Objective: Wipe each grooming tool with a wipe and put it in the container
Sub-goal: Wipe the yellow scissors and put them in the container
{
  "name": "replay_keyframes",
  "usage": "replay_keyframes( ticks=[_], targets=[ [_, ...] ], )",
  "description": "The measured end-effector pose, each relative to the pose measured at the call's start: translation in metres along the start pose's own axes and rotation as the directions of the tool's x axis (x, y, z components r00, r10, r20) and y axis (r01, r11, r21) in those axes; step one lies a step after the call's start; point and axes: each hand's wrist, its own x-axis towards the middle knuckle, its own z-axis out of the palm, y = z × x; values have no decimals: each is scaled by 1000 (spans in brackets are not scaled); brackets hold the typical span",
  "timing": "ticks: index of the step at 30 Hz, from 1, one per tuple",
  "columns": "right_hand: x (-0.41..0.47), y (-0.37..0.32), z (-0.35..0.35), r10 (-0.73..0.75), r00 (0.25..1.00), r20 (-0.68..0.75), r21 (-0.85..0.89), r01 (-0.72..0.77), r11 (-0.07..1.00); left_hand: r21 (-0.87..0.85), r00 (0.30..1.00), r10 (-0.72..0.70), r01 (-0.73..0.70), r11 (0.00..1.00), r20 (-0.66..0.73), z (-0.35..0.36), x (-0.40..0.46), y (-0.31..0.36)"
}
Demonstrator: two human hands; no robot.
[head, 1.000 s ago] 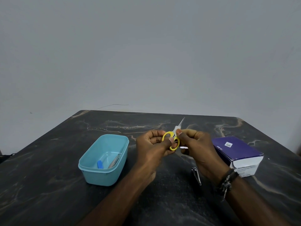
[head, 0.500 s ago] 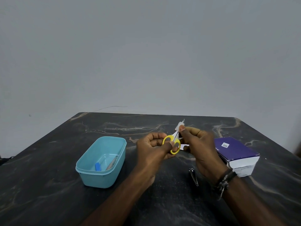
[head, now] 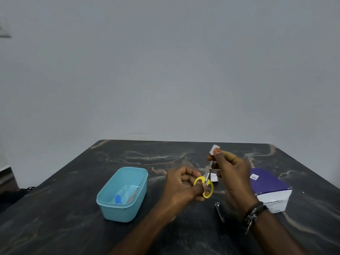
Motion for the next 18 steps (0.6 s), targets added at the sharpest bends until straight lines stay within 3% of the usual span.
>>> replay_keyframes(
  ticks=[5, 9, 13, 18],
  targets=[
    [3, -5, 0, -78, 990, -114, 44, 84, 995, 50, 984, 99, -93, 994, -149, -16, -12, 40],
    [1, 0, 2, -99, 991, -89, 24, 101, 995, 261, 901, 267, -182, 948, -342, -72, -34, 77],
    [-3, 2, 5, -134, 989, -58, 13, 135, 991, 509, 883, 292, -72, 858, -368, -137, -44, 92],
    [-6, 5, 7, -162, 986, -39, -3, 162, 987, 790, 941, 189, 113, 602, -279, -165, -37, 75]
  ],
)
